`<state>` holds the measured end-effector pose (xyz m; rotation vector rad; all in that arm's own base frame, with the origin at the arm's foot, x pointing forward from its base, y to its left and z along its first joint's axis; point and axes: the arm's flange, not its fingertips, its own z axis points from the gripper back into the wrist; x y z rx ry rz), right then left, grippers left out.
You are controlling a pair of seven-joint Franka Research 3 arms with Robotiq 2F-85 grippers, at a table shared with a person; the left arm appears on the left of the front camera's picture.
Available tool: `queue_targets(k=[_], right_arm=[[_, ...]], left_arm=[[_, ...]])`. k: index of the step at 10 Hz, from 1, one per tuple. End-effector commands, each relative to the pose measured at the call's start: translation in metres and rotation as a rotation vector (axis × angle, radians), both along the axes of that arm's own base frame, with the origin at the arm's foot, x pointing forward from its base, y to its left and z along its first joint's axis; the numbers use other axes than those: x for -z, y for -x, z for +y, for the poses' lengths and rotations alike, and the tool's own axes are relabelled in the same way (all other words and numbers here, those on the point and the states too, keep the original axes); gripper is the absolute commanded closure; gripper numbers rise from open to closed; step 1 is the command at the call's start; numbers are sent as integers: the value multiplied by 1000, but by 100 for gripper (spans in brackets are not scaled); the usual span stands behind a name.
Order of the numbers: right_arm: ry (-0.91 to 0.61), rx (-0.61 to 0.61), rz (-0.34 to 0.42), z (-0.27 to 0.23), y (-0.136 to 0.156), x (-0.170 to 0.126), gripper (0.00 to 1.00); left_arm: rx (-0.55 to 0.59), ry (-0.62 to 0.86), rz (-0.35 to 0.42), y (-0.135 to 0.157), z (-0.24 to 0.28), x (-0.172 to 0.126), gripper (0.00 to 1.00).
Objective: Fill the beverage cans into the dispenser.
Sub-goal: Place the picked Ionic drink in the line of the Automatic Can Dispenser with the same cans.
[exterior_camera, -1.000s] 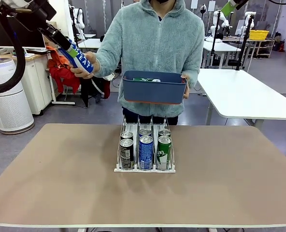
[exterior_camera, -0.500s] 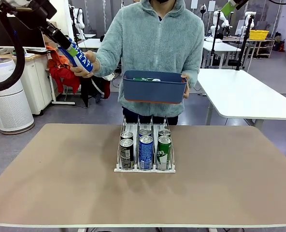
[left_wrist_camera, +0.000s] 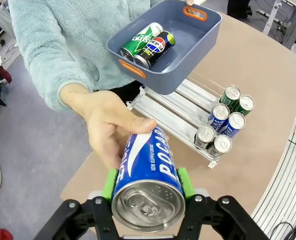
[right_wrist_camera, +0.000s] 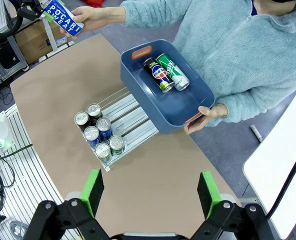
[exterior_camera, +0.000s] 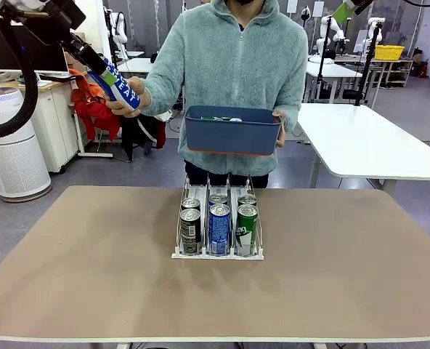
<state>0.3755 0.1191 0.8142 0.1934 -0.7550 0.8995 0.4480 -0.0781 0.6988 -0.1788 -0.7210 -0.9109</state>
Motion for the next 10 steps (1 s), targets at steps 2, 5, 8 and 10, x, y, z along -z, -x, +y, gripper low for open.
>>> queue_targets(k=[2,5,8,10], right_arm=[[6,-4,1,0,1,1,0],[6,-4,1,0,1,1,0],[6,-4,1,0,1,1,0],[6,-4,1,0,1,1,0]], left_arm=[[4,8,-2,0,2,0,100],[4,8,-2,0,2,0,100],[4,8,-2,0,2,0,100],[4,8,-2,0,2,0,100]])
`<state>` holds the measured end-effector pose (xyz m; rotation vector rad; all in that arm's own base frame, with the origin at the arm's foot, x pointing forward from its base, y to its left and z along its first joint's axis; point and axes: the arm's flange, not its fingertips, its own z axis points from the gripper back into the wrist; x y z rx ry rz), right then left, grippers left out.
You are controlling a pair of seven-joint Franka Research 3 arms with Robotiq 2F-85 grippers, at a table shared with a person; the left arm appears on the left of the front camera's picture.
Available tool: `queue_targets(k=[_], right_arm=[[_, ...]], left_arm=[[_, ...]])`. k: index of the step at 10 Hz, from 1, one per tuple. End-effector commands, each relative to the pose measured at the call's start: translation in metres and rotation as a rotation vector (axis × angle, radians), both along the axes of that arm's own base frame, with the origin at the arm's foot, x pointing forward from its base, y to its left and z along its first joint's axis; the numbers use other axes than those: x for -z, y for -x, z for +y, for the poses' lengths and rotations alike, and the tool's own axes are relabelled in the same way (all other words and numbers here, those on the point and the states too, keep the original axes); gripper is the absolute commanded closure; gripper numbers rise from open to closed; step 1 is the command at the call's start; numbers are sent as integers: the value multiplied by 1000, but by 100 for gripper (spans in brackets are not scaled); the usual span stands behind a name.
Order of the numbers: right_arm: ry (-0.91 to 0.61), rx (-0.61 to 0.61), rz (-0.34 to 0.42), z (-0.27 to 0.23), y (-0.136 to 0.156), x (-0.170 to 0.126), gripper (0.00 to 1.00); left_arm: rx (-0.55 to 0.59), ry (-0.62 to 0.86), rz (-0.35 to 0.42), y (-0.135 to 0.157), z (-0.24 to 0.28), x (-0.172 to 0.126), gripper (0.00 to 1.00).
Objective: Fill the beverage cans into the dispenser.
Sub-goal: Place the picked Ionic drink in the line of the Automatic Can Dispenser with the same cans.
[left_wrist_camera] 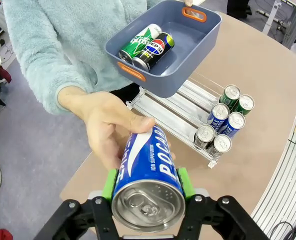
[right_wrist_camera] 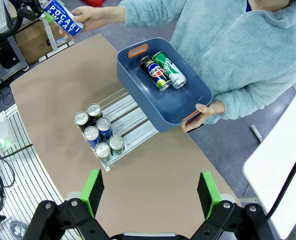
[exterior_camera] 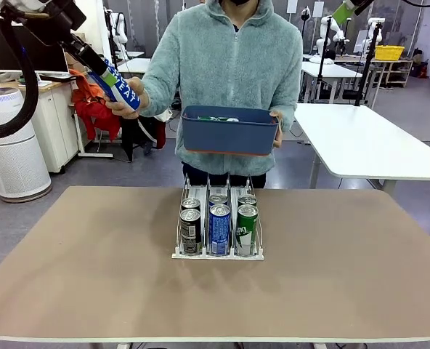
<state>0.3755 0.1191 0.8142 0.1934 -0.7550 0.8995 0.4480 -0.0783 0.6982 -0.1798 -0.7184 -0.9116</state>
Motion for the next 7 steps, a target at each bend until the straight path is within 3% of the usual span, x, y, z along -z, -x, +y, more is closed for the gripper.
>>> queue_targets(k=[1,7], right_arm=[[6,-4,1,0,1,1,0],[6,-4,1,0,1,1,0]], left_arm=[[3,8,-4,0,2,0,100],[3,8,-4,0,2,0,100]])
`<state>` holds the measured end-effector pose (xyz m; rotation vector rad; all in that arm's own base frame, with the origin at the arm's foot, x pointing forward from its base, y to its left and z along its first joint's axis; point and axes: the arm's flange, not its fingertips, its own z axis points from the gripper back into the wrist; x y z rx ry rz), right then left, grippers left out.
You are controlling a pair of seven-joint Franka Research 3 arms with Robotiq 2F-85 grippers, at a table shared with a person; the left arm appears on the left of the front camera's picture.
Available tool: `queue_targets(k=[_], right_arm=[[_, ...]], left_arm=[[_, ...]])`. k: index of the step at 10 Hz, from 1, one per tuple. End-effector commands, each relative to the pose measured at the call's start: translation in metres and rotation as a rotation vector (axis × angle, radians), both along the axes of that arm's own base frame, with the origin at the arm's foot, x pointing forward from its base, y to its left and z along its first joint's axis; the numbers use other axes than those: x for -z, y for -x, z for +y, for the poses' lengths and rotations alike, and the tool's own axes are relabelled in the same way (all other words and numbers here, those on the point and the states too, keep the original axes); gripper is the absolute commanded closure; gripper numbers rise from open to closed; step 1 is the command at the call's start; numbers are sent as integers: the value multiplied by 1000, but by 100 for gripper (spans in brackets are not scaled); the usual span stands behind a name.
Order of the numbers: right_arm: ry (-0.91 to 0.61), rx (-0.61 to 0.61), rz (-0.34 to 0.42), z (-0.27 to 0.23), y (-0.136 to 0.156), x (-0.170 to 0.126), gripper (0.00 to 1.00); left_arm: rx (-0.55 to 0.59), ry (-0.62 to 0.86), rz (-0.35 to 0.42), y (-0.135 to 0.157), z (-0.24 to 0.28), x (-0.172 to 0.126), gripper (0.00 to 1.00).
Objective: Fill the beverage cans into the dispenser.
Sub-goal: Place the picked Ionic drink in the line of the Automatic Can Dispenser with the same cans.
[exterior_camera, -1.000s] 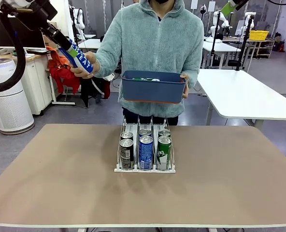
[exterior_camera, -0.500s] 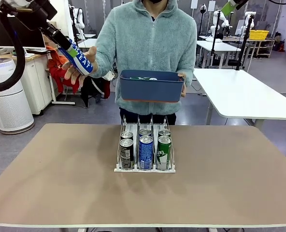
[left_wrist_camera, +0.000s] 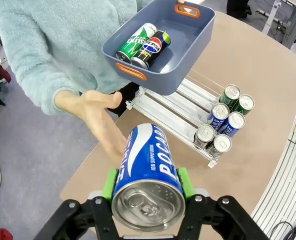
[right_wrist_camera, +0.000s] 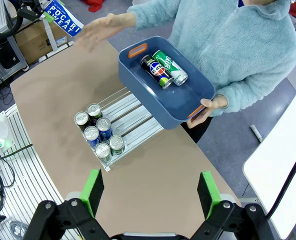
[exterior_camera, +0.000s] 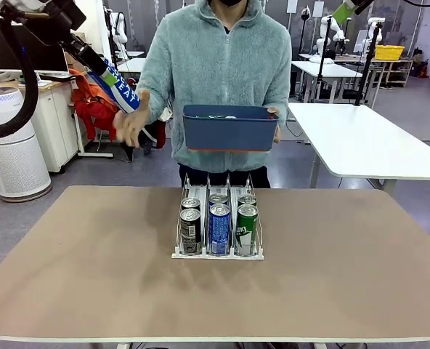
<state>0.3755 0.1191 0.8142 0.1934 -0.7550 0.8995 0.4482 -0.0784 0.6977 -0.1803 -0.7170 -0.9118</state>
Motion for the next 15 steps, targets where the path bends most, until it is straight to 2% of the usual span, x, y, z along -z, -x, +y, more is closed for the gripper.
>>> queue_targets(k=[1,9,10,12,13,15], right_arm=[[6,-4,1,0,1,1,0],[6,-4,1,0,1,1,0],[6,-4,1,0,1,1,0],[6,-4,1,0,1,1,0],[6,-4,1,0,1,1,0],[6,-4,1,0,1,1,0]], left_arm=[[3,9,-6,1,2,-1,100],[3,9,-6,1,2,-1,100],[0,0,0,0,0,0,42],[-123,-53,85,12,-19,5,42],[-212,-50,96,20,-34,9,42],[-233,-64,124,34,-59,24,42]])
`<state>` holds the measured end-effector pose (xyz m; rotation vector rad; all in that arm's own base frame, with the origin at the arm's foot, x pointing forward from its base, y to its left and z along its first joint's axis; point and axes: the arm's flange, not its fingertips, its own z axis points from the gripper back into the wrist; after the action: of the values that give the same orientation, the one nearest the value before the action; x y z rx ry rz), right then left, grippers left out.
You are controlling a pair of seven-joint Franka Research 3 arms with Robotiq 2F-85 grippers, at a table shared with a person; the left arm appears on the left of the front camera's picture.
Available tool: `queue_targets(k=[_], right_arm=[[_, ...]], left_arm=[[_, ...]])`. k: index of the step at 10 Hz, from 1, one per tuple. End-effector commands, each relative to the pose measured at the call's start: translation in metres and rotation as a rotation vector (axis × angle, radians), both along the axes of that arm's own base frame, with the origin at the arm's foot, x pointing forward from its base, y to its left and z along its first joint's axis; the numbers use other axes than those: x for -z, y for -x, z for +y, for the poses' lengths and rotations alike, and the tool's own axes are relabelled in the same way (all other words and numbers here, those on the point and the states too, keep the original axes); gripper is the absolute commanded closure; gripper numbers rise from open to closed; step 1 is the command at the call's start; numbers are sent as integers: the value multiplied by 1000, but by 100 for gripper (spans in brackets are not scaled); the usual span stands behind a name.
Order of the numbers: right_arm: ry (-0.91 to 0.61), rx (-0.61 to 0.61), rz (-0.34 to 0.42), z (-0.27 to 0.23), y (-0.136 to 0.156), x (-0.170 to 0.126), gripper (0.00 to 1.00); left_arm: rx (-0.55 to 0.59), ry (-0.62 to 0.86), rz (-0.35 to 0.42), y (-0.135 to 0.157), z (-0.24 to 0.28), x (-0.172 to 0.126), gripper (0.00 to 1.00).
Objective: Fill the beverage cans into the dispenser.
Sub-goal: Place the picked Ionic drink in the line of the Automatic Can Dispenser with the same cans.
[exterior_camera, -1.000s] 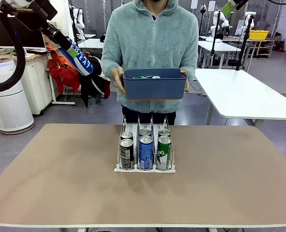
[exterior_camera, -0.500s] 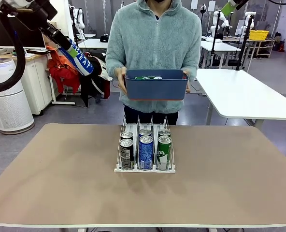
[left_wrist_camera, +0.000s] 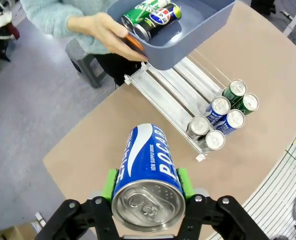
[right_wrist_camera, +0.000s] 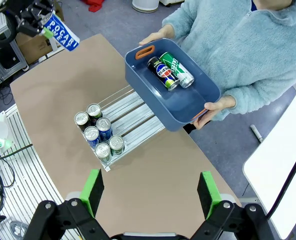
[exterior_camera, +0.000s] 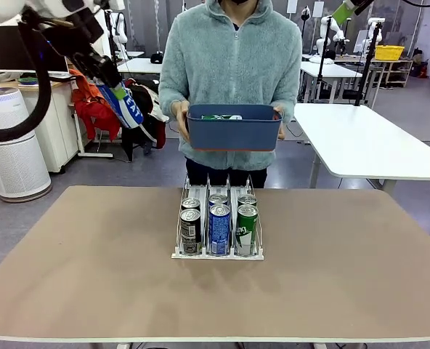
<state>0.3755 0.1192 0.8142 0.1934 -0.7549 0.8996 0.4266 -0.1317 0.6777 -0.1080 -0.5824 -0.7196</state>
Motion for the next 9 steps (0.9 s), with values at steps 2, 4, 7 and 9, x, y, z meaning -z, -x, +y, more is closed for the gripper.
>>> queue_targets(k=[2,4,7,9], right_arm=[[6,-4,0,0,1,1,0],[6,-4,0,0,1,1,0],[6,-4,0,0,1,1,0],[6,-4,0,0,1,1,0]], left_arm=[[-22,20,54,32,-42,31,42],[-30,35,70,35,-63,48,42],[-25,1,92,35,-64,47,42],[-25,1,92,35,-64,47,42]])
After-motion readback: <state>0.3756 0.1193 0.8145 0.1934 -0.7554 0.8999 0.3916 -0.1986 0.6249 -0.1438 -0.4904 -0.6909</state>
